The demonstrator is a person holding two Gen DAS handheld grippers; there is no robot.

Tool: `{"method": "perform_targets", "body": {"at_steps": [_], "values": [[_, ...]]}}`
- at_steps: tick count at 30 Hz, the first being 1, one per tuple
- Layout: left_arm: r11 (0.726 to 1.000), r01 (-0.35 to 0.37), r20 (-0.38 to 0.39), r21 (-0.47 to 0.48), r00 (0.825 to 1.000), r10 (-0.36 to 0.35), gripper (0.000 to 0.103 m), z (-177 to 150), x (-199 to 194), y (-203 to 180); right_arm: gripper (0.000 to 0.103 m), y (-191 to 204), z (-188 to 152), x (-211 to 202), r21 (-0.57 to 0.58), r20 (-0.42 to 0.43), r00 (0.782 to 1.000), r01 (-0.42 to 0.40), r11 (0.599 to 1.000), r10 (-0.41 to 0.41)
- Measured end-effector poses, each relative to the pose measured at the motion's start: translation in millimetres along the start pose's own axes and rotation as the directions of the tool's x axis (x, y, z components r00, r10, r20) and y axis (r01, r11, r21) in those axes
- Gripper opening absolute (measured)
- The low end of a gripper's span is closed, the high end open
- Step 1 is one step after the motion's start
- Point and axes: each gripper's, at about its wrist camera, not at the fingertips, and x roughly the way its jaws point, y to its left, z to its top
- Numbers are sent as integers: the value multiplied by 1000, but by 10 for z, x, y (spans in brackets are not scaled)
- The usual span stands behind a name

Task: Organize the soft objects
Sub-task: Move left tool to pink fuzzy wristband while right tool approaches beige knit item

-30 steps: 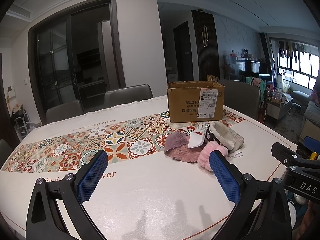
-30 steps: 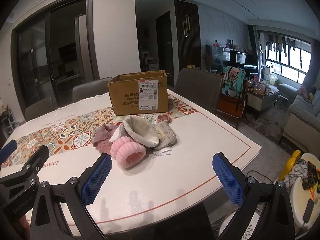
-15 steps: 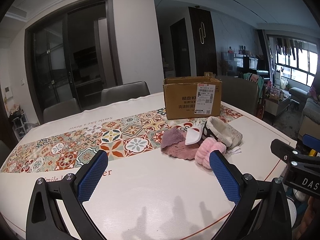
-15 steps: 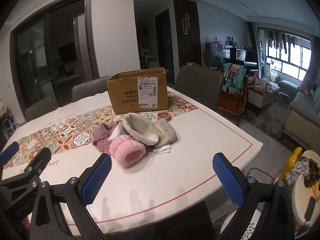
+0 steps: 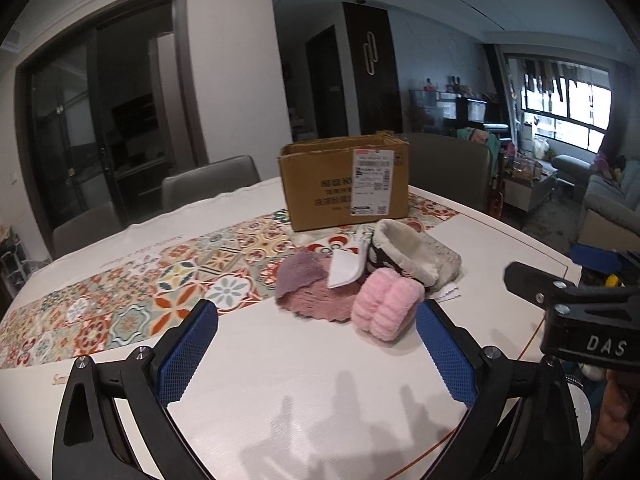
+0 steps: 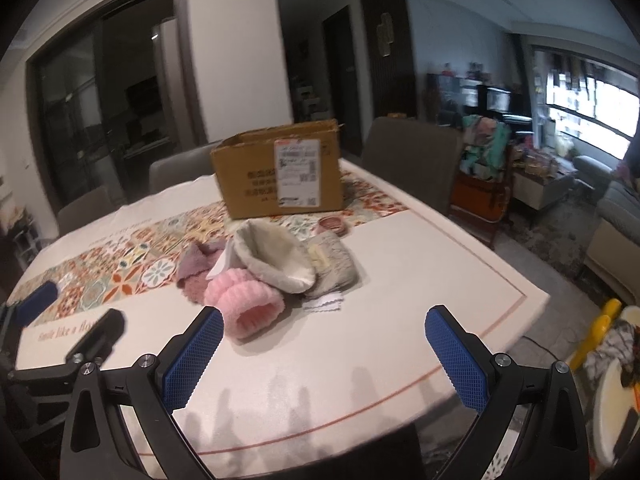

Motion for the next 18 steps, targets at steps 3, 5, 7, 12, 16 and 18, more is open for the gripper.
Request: {"method": "perform_targets", "body": {"at_steps": [3, 5, 7, 12, 16, 18], "values": [[999, 33, -13, 23, 999, -33, 98, -3, 108, -56, 102, -10, 52, 141, -29, -16, 999, -39, 999, 39], [998, 46, -22, 33, 999, -45, 96, -13, 183, -87, 102, 7, 78, 213, -58, -11, 998, -58, 997, 57], [998, 58, -42, 35, 997, -57, 90, -21, 289, -94, 102, 37, 104, 313, -93, -15, 997, -79, 993, 78], [992, 108, -81, 64, 991, -103, 88, -59, 514, -140, 102, 58, 188, 554, -138, -35, 992, -126, 982, 122], [986, 147, -103, 83, 985, -138, 88, -56, 662, -186, 102, 112, 283, 767, -186, -61, 985, -170, 968, 161], [983, 163, -113, 85, 982, -153, 88, -50, 730, -192, 102, 160, 318, 864, -213, -82, 981, -191, 958, 178]]}}
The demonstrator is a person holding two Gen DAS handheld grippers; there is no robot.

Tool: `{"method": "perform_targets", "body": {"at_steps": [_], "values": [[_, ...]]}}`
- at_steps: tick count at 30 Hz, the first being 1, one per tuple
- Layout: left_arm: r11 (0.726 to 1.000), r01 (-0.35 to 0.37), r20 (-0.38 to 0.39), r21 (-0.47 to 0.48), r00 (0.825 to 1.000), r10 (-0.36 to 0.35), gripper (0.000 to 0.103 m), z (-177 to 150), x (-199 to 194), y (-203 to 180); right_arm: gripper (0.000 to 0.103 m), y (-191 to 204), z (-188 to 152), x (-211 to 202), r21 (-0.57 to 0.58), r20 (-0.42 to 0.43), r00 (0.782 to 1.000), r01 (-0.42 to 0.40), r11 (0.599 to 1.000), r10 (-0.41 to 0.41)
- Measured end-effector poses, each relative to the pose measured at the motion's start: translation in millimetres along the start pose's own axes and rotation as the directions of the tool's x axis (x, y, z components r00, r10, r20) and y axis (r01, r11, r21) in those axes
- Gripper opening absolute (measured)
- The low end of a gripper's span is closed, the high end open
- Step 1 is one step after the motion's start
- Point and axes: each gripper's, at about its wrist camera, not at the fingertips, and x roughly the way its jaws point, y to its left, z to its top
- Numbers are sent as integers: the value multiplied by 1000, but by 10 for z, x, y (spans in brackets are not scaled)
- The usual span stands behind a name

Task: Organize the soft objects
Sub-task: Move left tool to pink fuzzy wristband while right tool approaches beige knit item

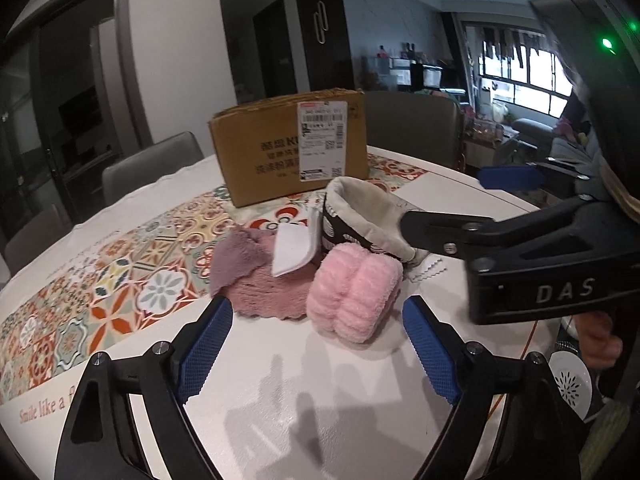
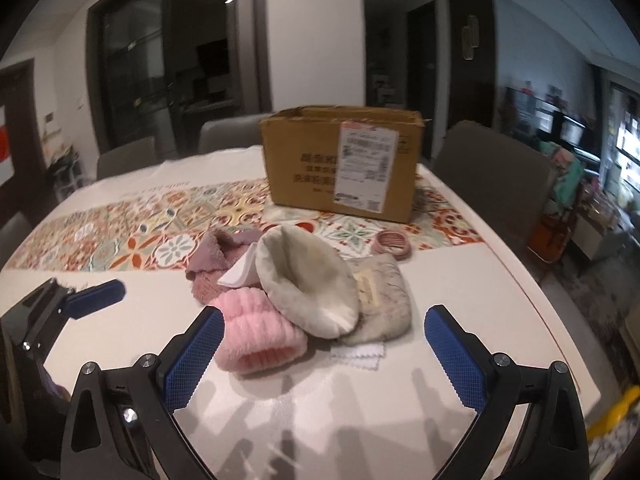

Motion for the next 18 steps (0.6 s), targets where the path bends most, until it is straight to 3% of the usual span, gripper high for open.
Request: {"method": "perform_targets", "body": {"at_steps": [8, 18], "values": [[998, 59, -63, -6, 996, -59, 82, 6, 265, 27, 102, 44, 129, 315, -88, -54, 998, -47, 995, 42], [994, 106, -112, 3, 988, -105, 74, 16, 475, 26, 102, 25, 195, 643, -103, -115, 991, -80, 991, 68]]}}
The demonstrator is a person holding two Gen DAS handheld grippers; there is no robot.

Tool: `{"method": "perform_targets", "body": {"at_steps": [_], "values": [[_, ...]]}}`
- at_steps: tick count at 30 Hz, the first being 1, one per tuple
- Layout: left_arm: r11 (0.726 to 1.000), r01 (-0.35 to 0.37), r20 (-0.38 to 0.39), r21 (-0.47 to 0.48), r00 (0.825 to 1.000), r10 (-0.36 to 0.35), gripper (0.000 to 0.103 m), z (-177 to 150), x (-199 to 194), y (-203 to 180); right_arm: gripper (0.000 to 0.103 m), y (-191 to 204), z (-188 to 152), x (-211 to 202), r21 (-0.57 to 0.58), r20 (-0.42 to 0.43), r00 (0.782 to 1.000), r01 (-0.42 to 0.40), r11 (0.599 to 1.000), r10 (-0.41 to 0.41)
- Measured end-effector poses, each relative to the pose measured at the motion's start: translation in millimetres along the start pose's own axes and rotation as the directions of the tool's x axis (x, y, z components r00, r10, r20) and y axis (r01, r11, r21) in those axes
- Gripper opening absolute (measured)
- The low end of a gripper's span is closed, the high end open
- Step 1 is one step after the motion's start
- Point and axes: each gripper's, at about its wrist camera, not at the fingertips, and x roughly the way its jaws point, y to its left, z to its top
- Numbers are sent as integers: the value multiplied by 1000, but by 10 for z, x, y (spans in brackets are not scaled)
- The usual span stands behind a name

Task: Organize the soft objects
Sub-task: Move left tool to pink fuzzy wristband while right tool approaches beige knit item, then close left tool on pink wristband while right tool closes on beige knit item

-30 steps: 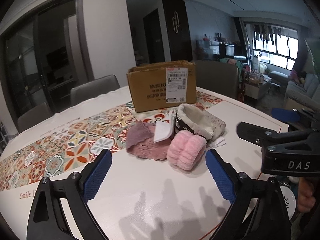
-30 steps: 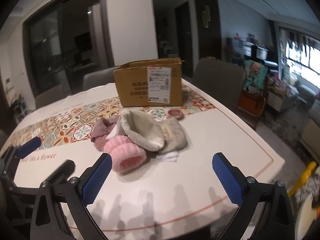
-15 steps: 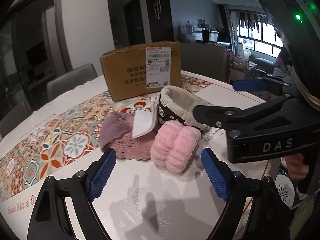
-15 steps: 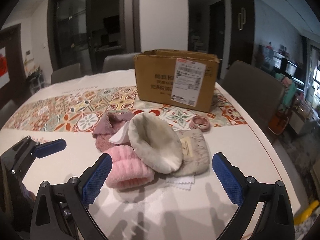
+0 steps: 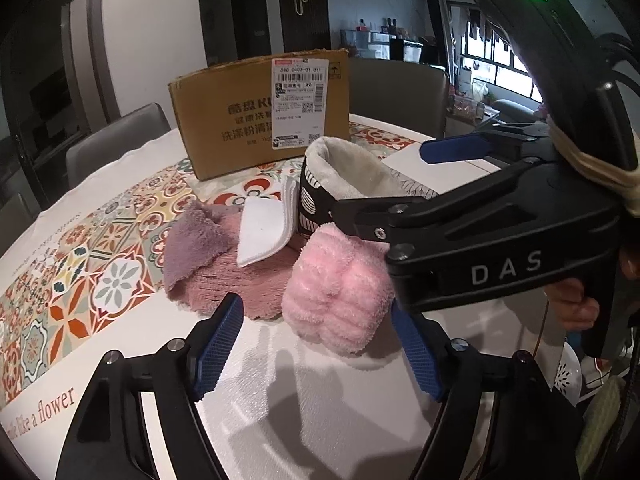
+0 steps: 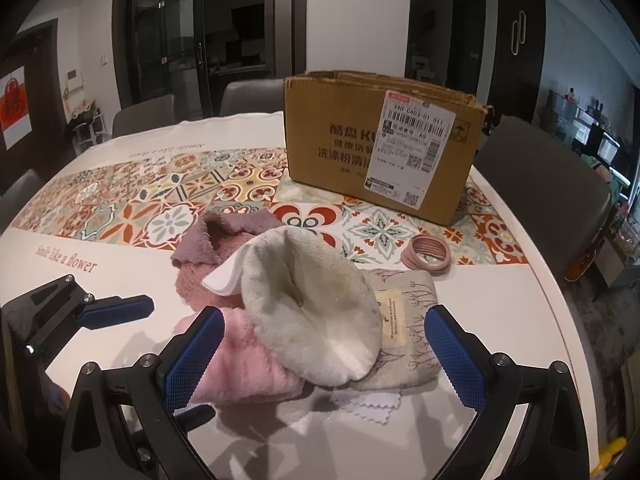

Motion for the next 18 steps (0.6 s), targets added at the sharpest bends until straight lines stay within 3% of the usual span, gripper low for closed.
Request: {"method": "perform_targets", "body": {"at_steps": [5, 9, 12, 18], "values": [[999, 29, -31, -15, 999, -29, 64, 15, 106, 41, 102, -24, 38, 140, -4, -28, 999, -19, 1000, 19], [999, 47, -51, -19, 998, -48, 48, 28, 149, 57, 101, -31, 83, 223, -2, -42, 999, -31, 1000, 31], [998, 52, -60, -29, 997, -54, 43, 36, 162, 76, 90, -44, 98, 267, 5, -54, 998, -39, 999, 40], [998, 53, -55, -32, 997, -54, 34, 68, 135, 72, 58, -70, 74, 289, 34, -72, 996, -47, 998, 49]]}}
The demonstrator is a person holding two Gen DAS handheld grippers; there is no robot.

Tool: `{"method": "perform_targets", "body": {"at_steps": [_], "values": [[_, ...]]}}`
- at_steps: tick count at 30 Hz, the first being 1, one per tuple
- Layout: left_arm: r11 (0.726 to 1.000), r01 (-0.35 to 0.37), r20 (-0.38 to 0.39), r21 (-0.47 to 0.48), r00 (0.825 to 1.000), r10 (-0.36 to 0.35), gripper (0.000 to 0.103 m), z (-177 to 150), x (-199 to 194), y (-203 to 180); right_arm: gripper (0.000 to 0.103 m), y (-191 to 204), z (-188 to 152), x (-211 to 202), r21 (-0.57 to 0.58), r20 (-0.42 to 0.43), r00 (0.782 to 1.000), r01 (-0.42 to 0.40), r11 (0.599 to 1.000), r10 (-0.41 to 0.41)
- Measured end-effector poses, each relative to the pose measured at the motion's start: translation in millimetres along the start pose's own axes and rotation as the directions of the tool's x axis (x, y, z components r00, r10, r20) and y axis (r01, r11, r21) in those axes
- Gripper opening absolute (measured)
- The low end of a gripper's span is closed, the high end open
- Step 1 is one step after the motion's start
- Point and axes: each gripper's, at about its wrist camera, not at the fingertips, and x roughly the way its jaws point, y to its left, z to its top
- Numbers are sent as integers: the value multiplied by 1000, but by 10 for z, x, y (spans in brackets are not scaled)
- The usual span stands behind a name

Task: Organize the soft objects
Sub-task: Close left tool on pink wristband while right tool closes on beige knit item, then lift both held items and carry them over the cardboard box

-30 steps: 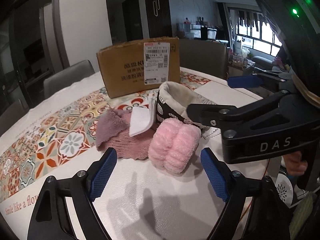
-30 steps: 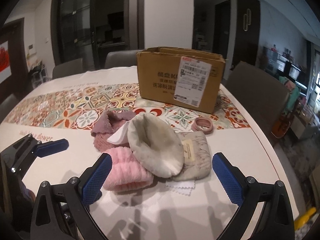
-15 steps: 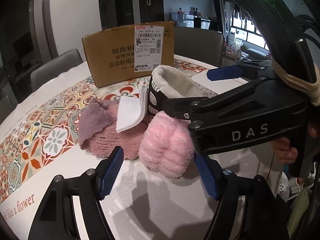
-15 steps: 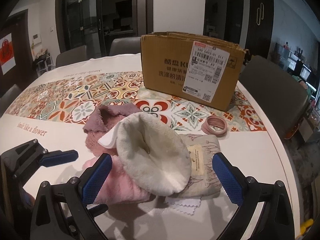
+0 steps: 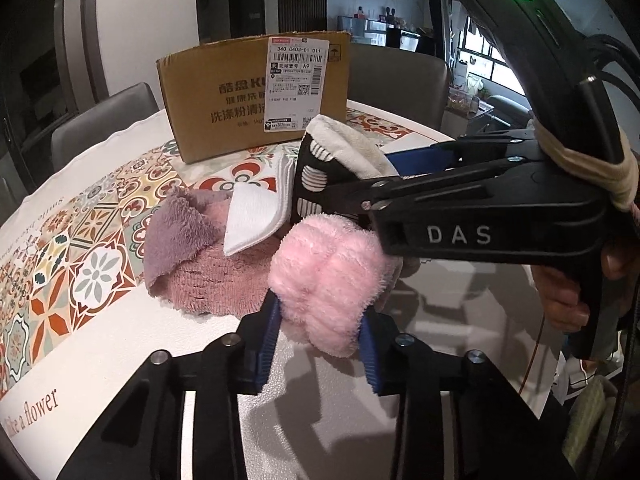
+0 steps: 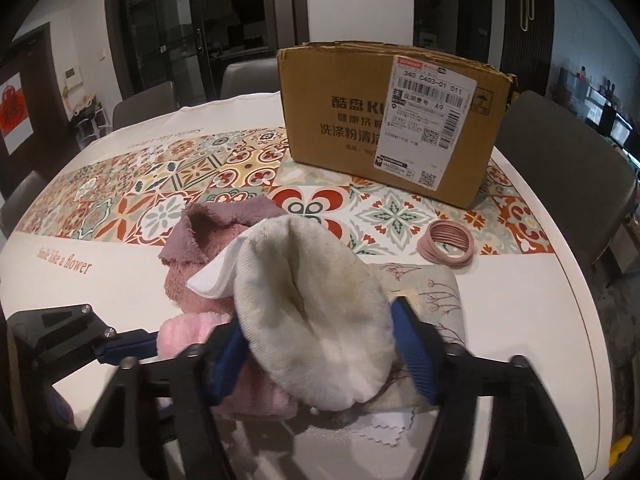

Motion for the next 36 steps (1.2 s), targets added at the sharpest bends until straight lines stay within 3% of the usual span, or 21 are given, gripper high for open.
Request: {"method": "perform_targets", "body": {"at_steps": [5, 10, 20, 36], "values": [[1000, -1, 7, -12, 1000, 1, 28, 11, -78, -19, 32, -22, -25, -72, 17, -1, 1000, -2, 1000, 2], [1000, -9, 24, -24, 1000, 9, 25, 16, -220, -42, 25, 3, -66, -187, 21, 13, 1000, 7, 1000, -7], [995, -90, 107, -32, 990, 92, 25, 95, -575, -50, 24, 10, -127, -493, 80, 65, 997, 25, 996, -31], [979, -198, 262, -40, 944, 202, 25, 427, -1070, -51, 24, 33, -14, -1031, 139, 171, 981, 64, 988, -88]]}}
